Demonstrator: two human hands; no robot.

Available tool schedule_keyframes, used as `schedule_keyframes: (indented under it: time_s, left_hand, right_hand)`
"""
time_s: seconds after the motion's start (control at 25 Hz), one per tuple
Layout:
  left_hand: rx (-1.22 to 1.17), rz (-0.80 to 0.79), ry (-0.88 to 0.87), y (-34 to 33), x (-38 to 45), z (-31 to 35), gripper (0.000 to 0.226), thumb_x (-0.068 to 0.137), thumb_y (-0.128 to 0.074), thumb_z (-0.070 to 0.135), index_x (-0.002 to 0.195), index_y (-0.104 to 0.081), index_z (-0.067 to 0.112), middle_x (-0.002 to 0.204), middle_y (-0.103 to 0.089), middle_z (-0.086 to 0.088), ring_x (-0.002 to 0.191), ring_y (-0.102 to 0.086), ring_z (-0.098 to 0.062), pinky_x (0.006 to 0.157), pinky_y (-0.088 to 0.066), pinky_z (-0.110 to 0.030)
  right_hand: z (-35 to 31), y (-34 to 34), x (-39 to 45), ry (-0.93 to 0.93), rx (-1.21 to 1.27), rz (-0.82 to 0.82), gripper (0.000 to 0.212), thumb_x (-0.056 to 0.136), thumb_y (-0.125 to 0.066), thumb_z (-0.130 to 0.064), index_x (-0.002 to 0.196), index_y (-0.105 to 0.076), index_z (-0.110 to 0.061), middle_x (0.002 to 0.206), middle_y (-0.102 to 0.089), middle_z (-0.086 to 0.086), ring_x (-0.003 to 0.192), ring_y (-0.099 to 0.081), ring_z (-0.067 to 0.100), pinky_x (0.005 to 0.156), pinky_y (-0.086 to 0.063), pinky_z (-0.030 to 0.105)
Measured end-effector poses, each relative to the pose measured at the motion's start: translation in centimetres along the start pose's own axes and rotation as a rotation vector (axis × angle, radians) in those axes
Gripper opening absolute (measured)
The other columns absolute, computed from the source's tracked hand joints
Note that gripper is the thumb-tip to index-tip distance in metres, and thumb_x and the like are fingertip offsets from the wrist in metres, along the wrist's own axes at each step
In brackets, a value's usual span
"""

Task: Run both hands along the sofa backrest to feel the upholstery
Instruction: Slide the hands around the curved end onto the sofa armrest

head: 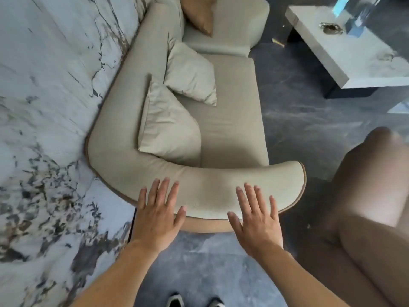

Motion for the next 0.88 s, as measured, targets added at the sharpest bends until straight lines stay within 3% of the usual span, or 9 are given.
schedule_keyframes:
  time_s: [0.32, 0.56, 0.88]
  left_hand:
    - [-0.051, 0.119, -0.051, -7.8, 4.4, -3.5, 0.064, 0.089, -0.031, 0.052, 0.143, -0.037, 0.017, 0.151, -0.038, -0.012, 0.142, -0.027, -0.033, 0.116, -0.015, -0.057]
    - [-0.033, 0.193, -0.041, -10.8, 5.2, -3.3, 0.065, 0.087, -0.034, 0.05, 0.143, -0.041, 0.017, 0.153, -0.038, -0.007, 0.142, -0.027, -0.031, 0.116, -0.013, -0.058]
    - [0.043, 0.346, -0.072, -12.2, 5.7, -3.7, 0.062, 0.09, -0.028, 0.05, 0.139, -0.046, 0.018, 0.147, -0.046, -0.008, 0.137, -0.037, -0.032, 0.113, -0.021, -0.058]
  right_hand:
    - [-2.4, -8.0, 3.3, 0.043, -0.018, 0.06, 0.067, 0.09, 0.002, -0.061, 0.146, 0.015, -0.028, 0.157, 0.017, -0.006, 0.144, 0.019, 0.016, 0.112, 0.021, 0.043]
    - [-3.9, -10.2, 6.1, 0.045, 0.084, 0.225, 0.064, 0.094, -0.019, -0.055, 0.15, -0.019, -0.024, 0.159, -0.02, 0.0, 0.146, -0.013, 0.022, 0.116, -0.004, 0.048]
    - [-3.6, -11.6, 6.9, 0.064, 0.039, 0.443, 0.061, 0.092, -0.034, -0.052, 0.14, -0.044, -0.016, 0.146, -0.045, 0.008, 0.136, -0.038, 0.03, 0.108, -0.028, 0.056]
Point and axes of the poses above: each hand's wrist, its own x-axis towards the middle knuckle, its own y-axis out of the back of the hand, z = x × y, the point moved 1 cm from there along x, towards the middle knuckle
